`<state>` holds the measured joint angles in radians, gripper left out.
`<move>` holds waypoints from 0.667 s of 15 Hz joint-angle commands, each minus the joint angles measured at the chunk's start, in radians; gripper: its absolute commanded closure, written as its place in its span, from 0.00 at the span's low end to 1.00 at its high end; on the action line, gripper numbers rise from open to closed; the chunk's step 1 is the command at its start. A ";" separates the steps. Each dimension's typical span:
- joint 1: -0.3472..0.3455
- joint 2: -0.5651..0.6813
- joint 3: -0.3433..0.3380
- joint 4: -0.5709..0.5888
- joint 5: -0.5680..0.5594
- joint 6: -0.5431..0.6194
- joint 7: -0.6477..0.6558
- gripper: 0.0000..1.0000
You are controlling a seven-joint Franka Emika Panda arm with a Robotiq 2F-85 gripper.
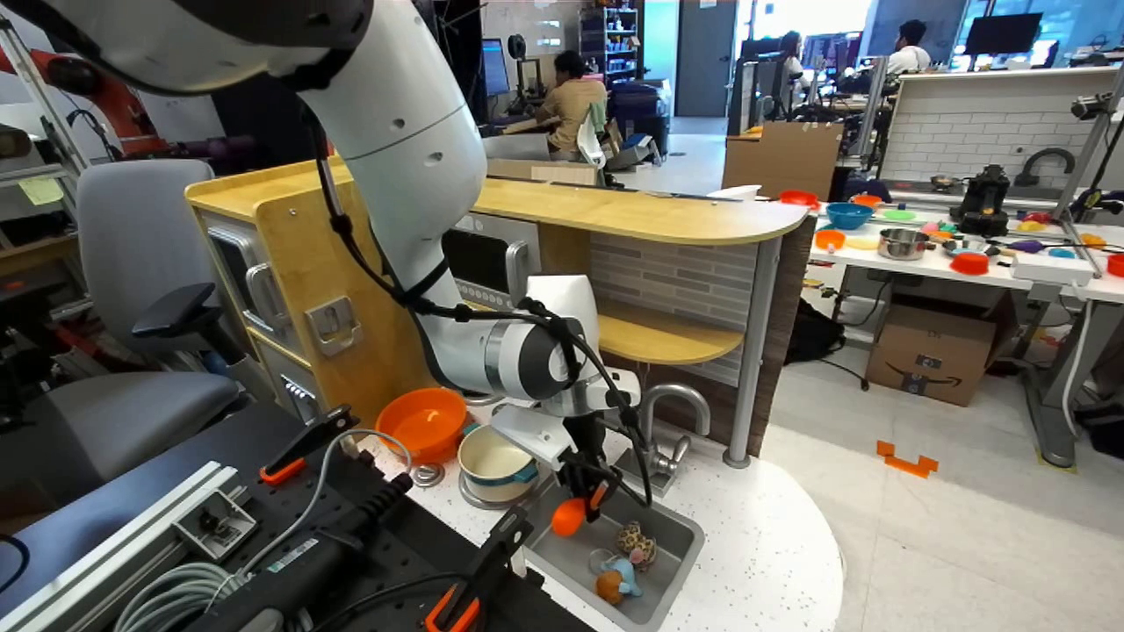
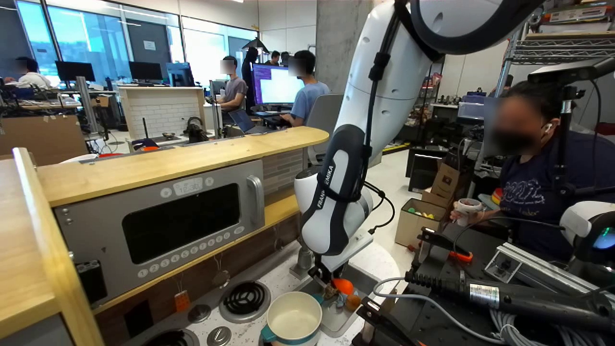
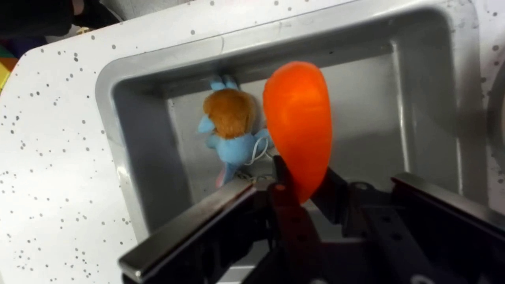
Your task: Move the orange object from the orange plate into the sink
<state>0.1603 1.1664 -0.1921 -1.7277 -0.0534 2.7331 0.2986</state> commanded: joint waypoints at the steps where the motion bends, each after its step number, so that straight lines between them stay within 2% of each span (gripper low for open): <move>1: 0.032 0.045 -0.030 0.025 -0.007 0.039 0.008 0.96; 4: 0.035 0.061 -0.033 0.047 -0.001 0.044 0.008 0.96; 5: 0.036 0.065 -0.033 0.055 0.000 0.041 0.008 0.57; 7: 0.042 0.075 -0.037 0.067 -0.004 0.046 0.009 0.46; 10: 0.051 0.074 -0.042 0.057 -0.012 0.062 0.002 0.23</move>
<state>0.1861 1.2149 -0.2108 -1.6831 -0.0538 2.7510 0.2983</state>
